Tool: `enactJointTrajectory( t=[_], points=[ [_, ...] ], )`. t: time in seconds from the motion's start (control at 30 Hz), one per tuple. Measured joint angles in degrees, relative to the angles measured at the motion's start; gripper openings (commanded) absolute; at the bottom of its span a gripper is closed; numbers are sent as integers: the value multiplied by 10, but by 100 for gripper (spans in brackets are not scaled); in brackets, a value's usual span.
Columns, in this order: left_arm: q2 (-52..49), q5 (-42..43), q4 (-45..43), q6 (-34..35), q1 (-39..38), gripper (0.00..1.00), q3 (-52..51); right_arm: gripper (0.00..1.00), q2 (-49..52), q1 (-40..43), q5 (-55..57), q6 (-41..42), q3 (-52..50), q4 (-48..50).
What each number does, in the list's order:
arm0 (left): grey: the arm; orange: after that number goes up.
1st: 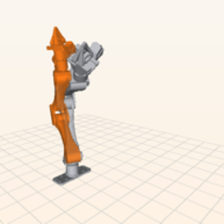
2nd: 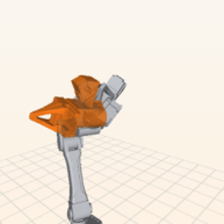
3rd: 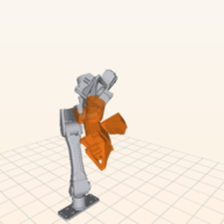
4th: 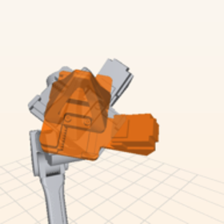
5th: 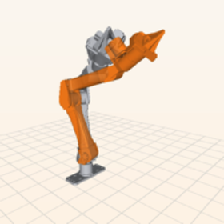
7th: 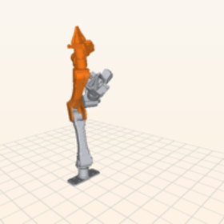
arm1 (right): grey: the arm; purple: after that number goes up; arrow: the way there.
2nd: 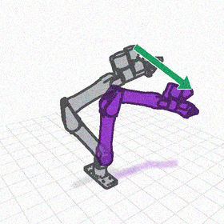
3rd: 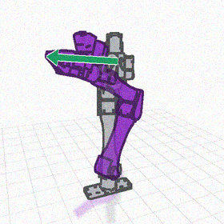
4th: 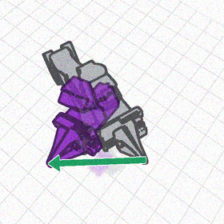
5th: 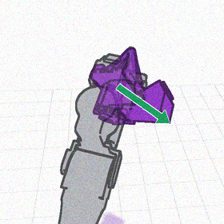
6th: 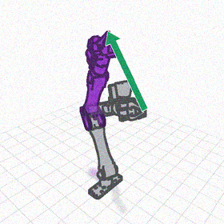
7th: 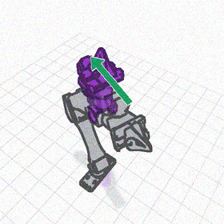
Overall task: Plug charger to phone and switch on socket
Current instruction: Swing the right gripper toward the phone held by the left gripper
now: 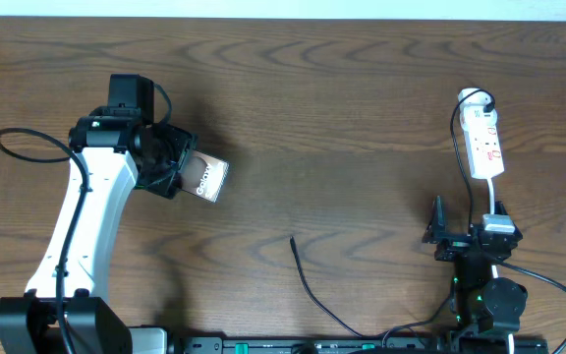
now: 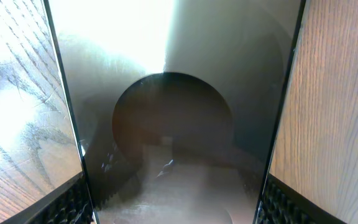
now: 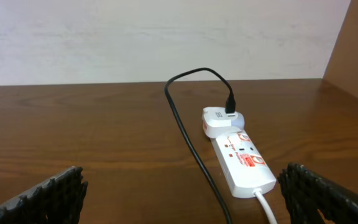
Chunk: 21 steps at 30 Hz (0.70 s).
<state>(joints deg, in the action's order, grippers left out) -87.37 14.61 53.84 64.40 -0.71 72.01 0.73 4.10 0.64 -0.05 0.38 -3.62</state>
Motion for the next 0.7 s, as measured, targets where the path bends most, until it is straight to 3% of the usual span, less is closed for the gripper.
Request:
enactJointTrajectory(
  t=[0.37,0.53,0.7],
  points=[
    [0,0,4,1,0,7,0,99,21,0,-103,46,31,-3],
    [0,-2,3,3,0,7,0,99,128,0,-157,80,179,-19],
    [0,-4,2,14,0,7,0,99,346,0,-276,98,388,-92]
  ],
)
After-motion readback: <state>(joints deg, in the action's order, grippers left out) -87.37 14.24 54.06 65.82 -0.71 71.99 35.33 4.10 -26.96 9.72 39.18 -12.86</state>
